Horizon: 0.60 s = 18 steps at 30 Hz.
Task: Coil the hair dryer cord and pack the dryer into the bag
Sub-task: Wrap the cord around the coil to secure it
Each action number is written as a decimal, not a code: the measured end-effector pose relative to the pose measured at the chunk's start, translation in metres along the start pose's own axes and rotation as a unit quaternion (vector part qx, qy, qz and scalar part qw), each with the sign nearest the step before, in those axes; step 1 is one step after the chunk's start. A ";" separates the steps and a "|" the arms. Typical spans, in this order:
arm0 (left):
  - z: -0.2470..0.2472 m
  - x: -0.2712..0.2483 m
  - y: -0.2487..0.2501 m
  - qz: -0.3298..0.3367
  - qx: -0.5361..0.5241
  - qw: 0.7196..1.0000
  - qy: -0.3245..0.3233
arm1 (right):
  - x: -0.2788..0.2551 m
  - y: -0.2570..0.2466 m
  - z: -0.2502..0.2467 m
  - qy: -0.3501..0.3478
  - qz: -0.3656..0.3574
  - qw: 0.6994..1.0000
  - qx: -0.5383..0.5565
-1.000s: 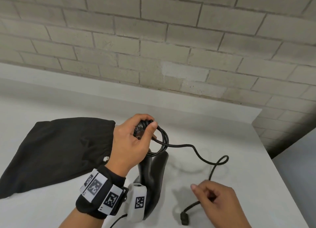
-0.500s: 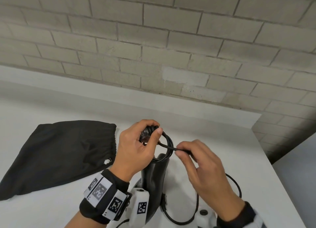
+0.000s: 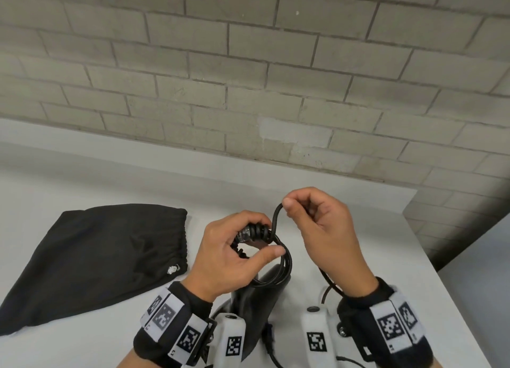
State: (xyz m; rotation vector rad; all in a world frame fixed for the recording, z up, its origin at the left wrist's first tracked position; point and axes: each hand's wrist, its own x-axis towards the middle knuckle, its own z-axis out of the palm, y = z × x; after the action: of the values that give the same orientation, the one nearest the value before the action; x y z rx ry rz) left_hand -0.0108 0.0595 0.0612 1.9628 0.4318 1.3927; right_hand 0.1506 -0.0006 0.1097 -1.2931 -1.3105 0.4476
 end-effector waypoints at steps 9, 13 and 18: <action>0.006 -0.006 0.000 0.029 0.019 0.999 0.041 | -0.034 0.021 0.026 0.006 0.174 0.969 0.177; 0.009 -0.008 0.001 0.031 0.046 0.997 0.060 | -0.047 0.019 0.020 -0.017 0.164 0.969 0.182; 0.008 -0.004 -0.003 0.038 0.081 0.994 0.056 | -0.060 0.016 0.014 -0.104 0.121 0.980 0.118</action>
State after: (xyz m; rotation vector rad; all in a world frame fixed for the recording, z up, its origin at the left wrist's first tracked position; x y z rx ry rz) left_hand -0.0044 0.0566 0.0545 2.0559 0.5422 1.5646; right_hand 0.1275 -0.0400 0.0658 -1.2331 -1.2307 0.9025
